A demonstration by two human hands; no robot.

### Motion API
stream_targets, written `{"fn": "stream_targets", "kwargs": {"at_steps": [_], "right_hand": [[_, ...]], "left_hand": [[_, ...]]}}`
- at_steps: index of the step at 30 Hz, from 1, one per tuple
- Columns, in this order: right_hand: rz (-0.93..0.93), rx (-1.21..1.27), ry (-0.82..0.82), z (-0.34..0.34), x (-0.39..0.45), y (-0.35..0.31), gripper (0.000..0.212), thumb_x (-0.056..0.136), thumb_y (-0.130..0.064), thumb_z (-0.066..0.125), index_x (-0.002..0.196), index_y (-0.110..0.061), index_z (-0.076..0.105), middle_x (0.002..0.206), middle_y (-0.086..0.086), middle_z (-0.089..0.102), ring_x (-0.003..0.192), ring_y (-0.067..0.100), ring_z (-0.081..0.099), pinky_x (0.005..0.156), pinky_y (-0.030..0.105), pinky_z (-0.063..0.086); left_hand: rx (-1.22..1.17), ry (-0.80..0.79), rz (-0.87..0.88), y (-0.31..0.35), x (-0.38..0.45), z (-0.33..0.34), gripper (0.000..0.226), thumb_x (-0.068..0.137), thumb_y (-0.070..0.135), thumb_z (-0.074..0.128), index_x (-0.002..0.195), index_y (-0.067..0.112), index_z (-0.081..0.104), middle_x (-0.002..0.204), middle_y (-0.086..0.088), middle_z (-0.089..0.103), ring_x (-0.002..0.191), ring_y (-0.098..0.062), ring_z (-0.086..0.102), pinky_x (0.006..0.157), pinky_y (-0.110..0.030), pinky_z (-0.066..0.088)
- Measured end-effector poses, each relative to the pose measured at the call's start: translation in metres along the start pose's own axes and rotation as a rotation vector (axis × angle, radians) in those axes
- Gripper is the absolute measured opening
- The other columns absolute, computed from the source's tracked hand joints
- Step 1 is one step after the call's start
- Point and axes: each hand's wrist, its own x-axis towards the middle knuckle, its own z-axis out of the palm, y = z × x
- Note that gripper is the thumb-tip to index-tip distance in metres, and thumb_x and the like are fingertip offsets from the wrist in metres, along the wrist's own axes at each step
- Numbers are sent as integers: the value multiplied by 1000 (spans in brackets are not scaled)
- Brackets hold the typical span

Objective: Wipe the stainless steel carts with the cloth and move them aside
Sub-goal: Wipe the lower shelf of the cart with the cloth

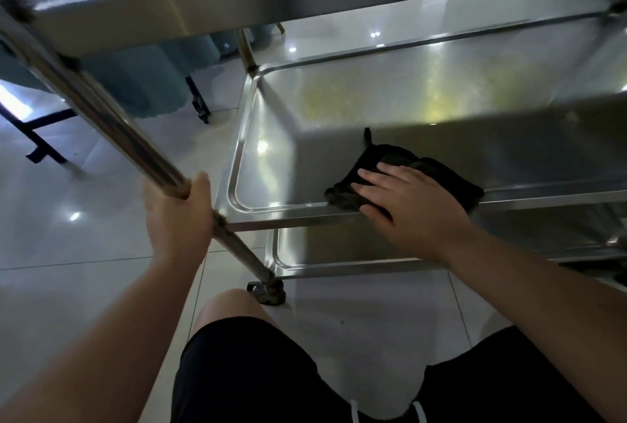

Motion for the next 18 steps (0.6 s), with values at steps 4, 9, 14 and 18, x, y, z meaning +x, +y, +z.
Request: {"fn": "stream_targets", "kwargs": {"at_steps": [4, 9, 14, 18], "right_hand": [[39, -36, 50, -13, -34, 57, 53, 106, -56, 31, 148, -36, 57, 159, -12, 47, 151, 15, 36, 120, 43, 36], [64, -43, 99, -25, -70, 118, 52, 107, -54, 34, 147, -32, 59, 157, -11, 49, 151, 16, 38, 119, 46, 37], [76, -48, 133, -30, -85, 148, 50, 108, -53, 35, 146, -32, 60, 157, -11, 50, 150, 16, 40, 118, 46, 38], [98, -14, 127, -35, -94, 162, 50, 107, -55, 35, 146, -34, 59, 157, -13, 49, 150, 14, 39, 118, 48, 39]], "left_hand": [[221, -196, 0, -28, -6, -5, 78, 85, 60, 80, 137, 18, 40, 126, -9, 57, 115, -34, 60, 99, -50, 48], [914, -697, -100, -51, -30, -7, 69, 89, 64, 73, 125, 6, 64, 130, -18, 61, 121, -34, 60, 101, -40, 48], [912, -1381, 245, 19, -93, 33, 27, 95, 62, 57, 100, 38, 70, 100, 17, 71, 94, 2, 66, 88, -24, 53], [503, -1282, 528, 99, -146, 93, 11, 97, 52, 60, 102, 43, 64, 93, 25, 68, 80, 3, 65, 65, -11, 46]]}}
